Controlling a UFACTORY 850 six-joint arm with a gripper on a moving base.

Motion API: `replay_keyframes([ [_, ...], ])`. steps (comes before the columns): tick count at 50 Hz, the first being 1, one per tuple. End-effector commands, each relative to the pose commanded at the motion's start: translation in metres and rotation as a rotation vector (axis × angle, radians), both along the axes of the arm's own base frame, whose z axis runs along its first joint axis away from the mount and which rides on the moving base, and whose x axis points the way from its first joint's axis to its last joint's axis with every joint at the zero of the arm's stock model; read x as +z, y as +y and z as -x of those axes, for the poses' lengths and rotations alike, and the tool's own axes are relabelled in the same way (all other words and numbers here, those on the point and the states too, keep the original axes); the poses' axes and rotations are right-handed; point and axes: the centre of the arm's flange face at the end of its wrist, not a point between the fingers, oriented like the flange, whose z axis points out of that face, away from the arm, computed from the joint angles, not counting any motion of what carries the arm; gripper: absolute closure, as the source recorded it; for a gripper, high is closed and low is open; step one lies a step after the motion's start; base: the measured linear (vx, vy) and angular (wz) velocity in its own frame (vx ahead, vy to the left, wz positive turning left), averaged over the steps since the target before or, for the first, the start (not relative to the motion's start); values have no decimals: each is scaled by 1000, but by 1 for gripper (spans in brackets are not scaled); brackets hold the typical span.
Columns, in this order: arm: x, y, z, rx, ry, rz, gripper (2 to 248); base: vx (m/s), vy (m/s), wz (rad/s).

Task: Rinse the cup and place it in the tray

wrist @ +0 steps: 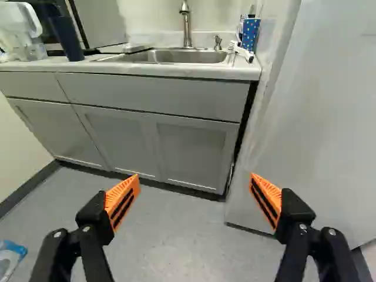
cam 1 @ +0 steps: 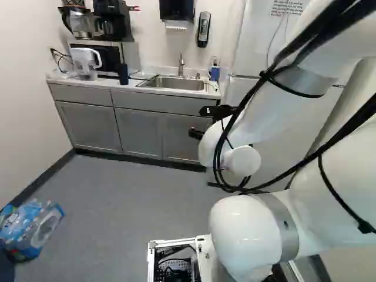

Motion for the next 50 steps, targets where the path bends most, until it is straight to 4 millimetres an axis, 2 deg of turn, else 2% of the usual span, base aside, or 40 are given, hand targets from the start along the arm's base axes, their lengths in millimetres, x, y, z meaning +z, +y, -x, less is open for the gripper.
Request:
replay_keyframes([
  [1,5,2,-7,7,-12,0,3,0,0,0],
  [50,58,21,-76,61,-125,-4,3,0,0,0],
])
